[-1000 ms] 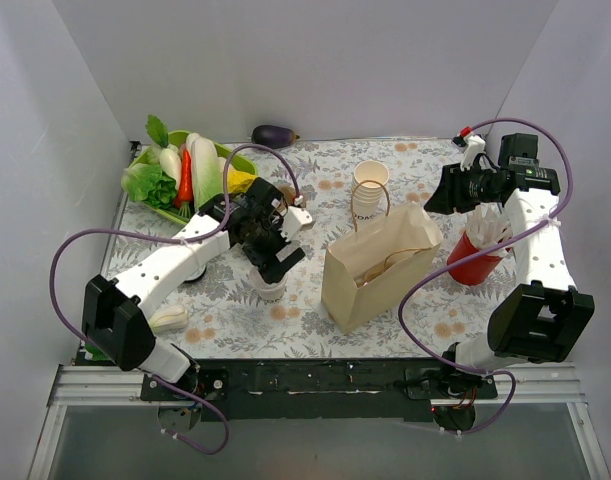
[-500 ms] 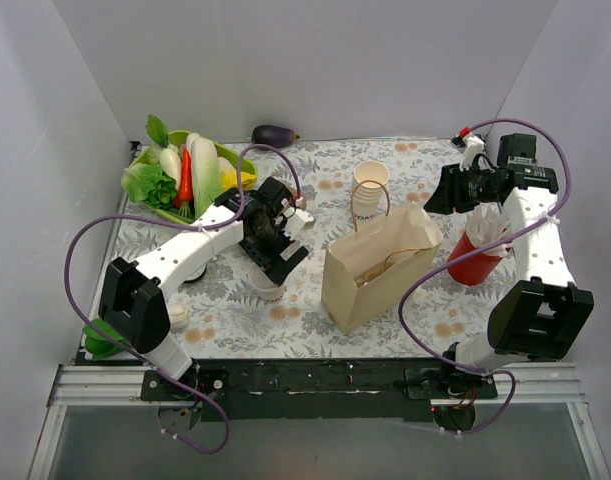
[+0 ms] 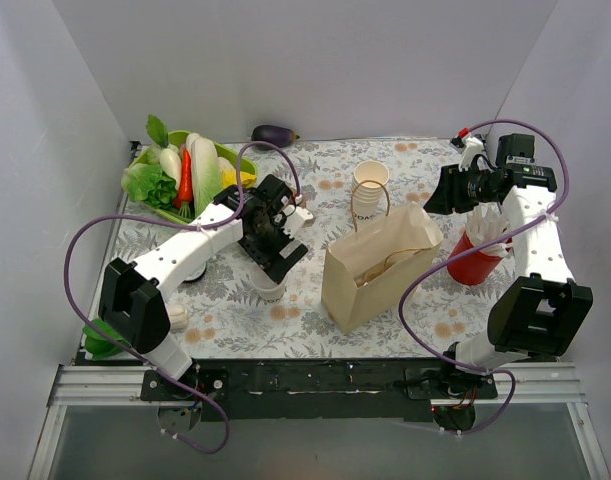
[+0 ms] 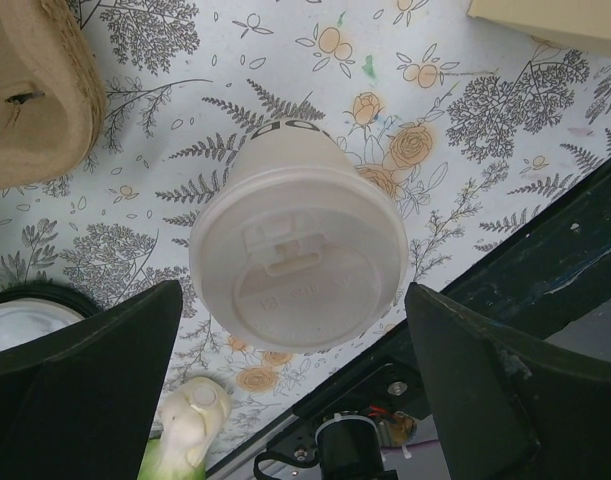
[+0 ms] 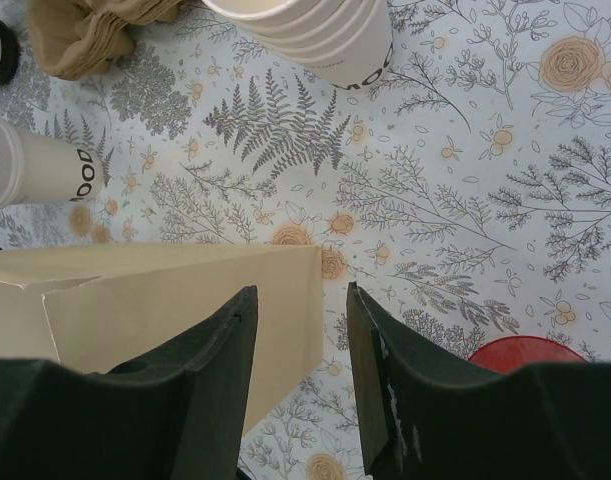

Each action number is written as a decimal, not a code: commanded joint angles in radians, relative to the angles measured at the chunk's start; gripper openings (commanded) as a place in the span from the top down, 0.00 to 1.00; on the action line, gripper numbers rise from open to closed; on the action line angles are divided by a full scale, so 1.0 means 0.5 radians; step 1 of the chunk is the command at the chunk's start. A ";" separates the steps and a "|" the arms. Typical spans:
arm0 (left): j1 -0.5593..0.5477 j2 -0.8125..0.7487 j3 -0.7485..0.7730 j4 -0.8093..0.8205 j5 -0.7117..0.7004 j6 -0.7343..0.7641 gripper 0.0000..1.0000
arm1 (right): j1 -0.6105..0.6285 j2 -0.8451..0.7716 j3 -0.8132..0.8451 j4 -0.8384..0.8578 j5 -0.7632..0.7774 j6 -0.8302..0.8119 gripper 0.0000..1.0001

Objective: Pack the takeout coffee

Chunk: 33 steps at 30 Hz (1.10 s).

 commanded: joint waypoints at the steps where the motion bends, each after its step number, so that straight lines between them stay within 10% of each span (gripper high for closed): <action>1: -0.019 0.000 0.089 -0.033 0.028 0.008 0.07 | -0.002 0.015 0.069 0.024 -0.046 0.002 0.51; 33: -0.062 0.010 -0.052 0.019 -0.040 0.014 0.19 | -0.005 0.030 0.063 0.030 -0.031 -0.008 0.51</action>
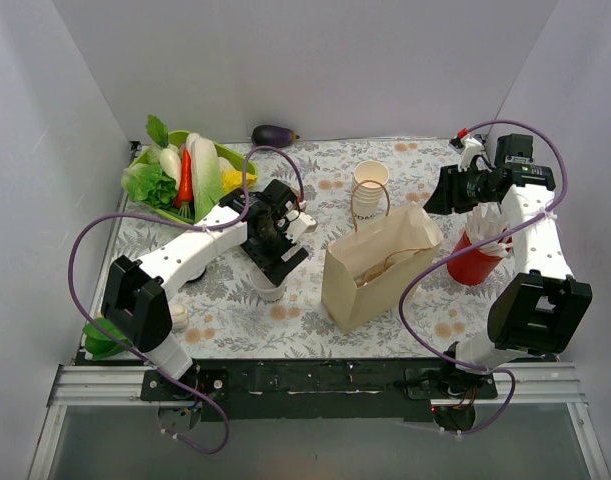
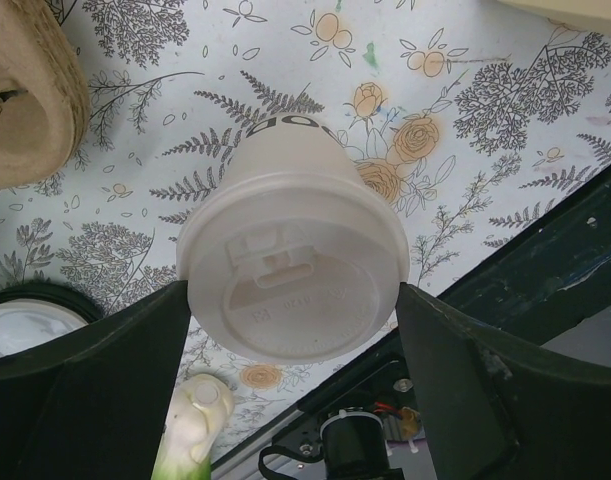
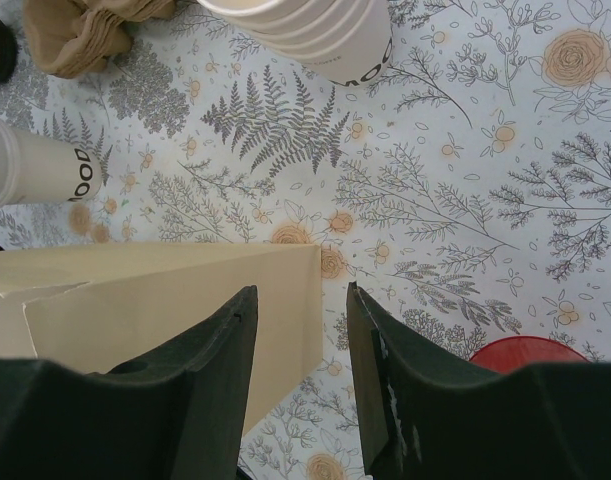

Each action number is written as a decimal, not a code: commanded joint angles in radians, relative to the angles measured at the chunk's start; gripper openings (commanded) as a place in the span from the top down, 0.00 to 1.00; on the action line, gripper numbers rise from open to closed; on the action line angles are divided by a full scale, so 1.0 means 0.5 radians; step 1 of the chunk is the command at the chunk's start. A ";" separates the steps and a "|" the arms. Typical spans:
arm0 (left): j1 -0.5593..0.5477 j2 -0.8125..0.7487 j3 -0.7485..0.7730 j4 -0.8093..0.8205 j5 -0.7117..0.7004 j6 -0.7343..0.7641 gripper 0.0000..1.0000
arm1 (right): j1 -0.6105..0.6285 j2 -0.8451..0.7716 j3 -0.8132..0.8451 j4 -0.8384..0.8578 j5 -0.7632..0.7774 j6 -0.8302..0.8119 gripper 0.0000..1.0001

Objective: Pack the takeout coffee

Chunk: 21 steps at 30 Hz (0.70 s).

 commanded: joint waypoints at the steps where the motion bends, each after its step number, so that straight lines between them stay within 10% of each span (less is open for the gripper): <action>1: -0.018 -0.015 -0.025 0.022 0.001 0.012 0.19 | -0.005 0.002 0.063 0.029 -0.031 -0.008 0.51; 11: -0.034 0.010 -0.015 0.016 0.011 0.024 0.39 | -0.005 -0.004 0.072 0.026 -0.028 -0.014 0.51; 21: -0.031 -0.094 0.028 -0.024 -0.026 0.058 0.87 | -0.005 -0.017 0.119 -0.053 0.018 -0.106 0.51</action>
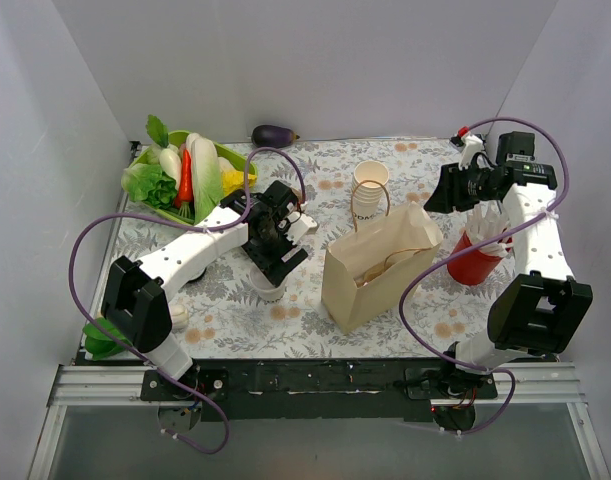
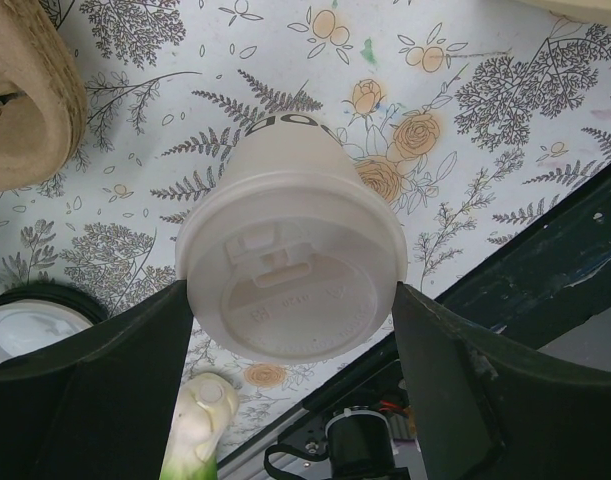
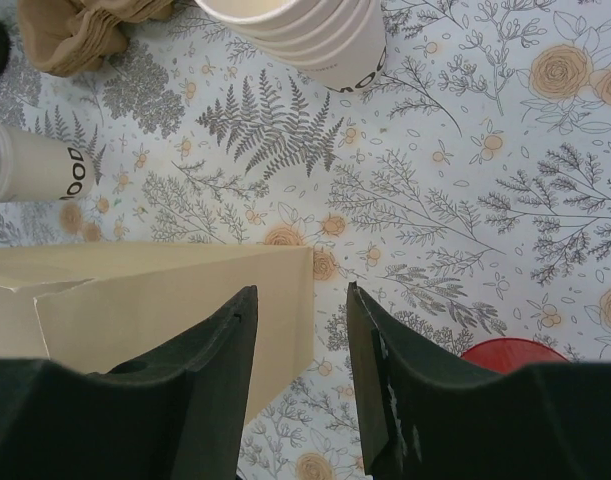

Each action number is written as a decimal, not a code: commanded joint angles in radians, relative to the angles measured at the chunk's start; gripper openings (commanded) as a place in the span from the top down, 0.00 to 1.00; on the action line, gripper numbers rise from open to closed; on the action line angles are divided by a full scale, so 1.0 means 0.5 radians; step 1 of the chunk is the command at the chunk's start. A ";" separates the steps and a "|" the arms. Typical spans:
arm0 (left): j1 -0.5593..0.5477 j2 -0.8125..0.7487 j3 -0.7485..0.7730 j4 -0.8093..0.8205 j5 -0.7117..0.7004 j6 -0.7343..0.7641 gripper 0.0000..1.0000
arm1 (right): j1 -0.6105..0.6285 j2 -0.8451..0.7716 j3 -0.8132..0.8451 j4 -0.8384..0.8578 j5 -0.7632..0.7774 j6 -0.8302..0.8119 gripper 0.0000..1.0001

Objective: Pack the takeout coffee

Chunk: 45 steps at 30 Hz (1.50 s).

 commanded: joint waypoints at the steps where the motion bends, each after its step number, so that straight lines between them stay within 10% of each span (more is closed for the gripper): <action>1: -0.006 -0.094 0.037 -0.031 -0.021 0.044 0.94 | -0.008 -0.007 0.078 -0.036 0.015 -0.081 0.51; 25: 0.365 -0.371 0.153 0.076 0.203 0.053 1.00 | 0.093 -0.182 -0.456 -0.254 -0.101 -0.505 0.57; 45: 0.601 -0.414 0.907 -0.040 0.046 0.054 1.00 | 0.805 -0.468 -0.999 0.151 -0.270 -0.036 0.58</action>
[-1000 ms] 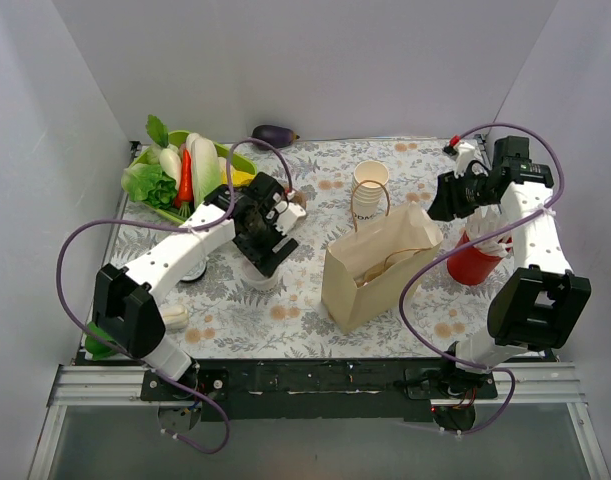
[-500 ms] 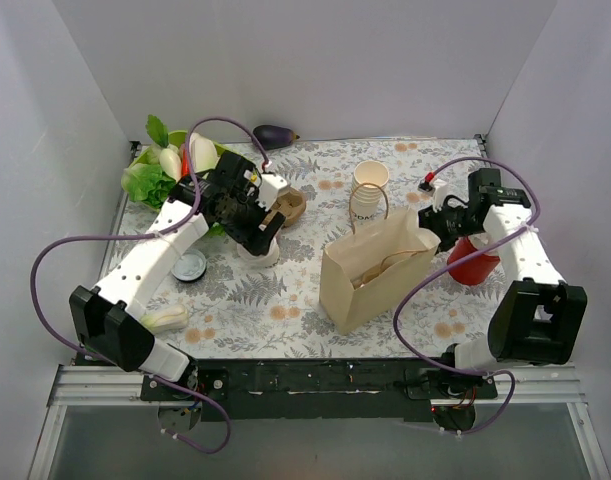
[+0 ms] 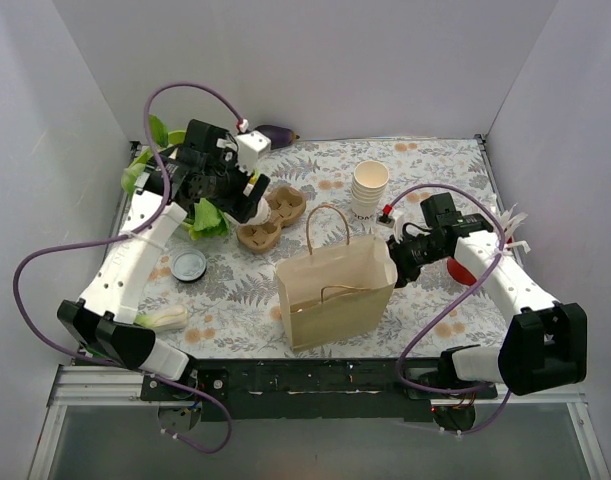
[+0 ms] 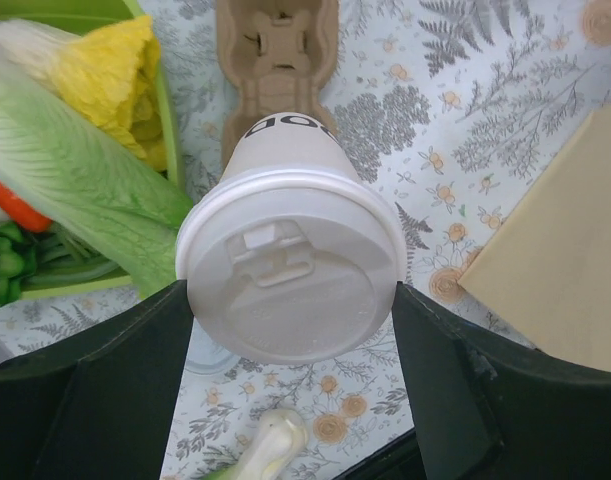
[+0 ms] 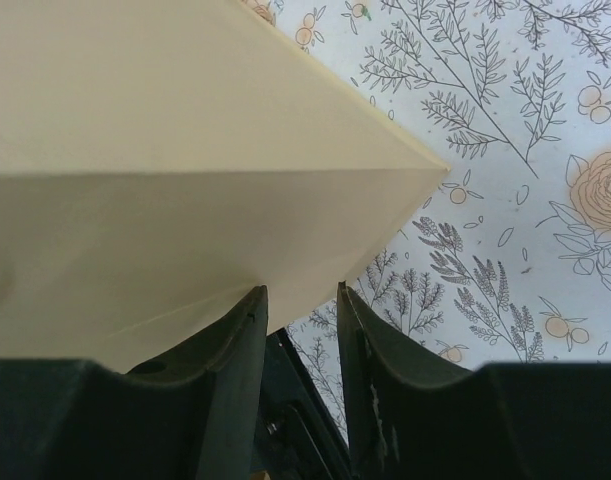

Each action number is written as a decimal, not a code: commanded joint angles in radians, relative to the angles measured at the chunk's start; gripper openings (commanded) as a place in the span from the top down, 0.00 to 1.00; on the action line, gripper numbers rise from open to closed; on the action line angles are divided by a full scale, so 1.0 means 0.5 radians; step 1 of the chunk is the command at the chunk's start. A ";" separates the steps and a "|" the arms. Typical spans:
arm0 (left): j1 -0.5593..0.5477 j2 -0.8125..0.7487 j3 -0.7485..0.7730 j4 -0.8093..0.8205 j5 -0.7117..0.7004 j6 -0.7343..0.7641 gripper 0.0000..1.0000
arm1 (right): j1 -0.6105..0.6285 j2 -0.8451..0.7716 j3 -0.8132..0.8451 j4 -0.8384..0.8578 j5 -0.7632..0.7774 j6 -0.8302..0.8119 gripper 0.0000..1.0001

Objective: Pack the takeout coffee

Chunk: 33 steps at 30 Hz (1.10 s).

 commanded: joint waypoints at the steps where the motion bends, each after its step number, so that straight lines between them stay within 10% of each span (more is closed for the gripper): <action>1: 0.095 -0.123 0.333 -0.046 0.022 -0.036 1.00 | 0.027 -0.037 0.007 0.167 -0.061 0.169 0.58; 20: 0.123 -0.248 1.138 -0.074 1.102 0.227 1.00 | -0.108 0.177 1.080 -0.305 0.203 -0.058 0.51; 25: 0.123 -0.414 0.801 0.012 0.852 0.142 1.00 | -0.104 0.331 1.715 -0.651 -0.161 -0.303 0.45; 33: 0.123 -0.466 0.460 0.157 0.366 -0.040 1.00 | 0.095 0.273 1.553 -0.814 -0.423 -0.726 0.37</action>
